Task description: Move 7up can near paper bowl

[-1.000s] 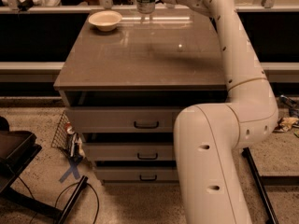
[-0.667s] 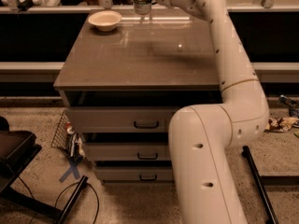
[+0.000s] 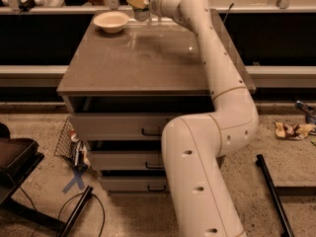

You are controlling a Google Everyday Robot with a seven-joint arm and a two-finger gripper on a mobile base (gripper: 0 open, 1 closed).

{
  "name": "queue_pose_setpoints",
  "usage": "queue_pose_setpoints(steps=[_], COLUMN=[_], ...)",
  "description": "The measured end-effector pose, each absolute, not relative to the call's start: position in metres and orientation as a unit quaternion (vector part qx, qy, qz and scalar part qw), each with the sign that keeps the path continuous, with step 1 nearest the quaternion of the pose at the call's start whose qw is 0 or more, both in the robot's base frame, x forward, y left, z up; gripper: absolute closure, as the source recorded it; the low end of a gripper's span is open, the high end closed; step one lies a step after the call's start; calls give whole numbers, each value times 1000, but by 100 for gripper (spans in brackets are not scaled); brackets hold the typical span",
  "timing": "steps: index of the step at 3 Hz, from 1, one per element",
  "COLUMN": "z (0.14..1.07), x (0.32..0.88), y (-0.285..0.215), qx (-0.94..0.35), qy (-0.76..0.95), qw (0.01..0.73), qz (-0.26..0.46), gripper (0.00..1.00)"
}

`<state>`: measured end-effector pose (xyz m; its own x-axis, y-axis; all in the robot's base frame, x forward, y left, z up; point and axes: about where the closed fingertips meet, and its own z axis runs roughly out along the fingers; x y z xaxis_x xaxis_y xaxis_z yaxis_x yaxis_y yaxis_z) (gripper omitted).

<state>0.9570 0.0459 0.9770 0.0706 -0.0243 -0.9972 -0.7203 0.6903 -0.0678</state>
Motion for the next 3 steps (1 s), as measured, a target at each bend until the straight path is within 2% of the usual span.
queue_pose_setpoints(steps=[2, 3], z=[930, 906], x=[984, 995], y=[55, 57], qx=[-291, -263], qy=[679, 696], qw=[643, 634], qz=[202, 211], gripper=[100, 100])
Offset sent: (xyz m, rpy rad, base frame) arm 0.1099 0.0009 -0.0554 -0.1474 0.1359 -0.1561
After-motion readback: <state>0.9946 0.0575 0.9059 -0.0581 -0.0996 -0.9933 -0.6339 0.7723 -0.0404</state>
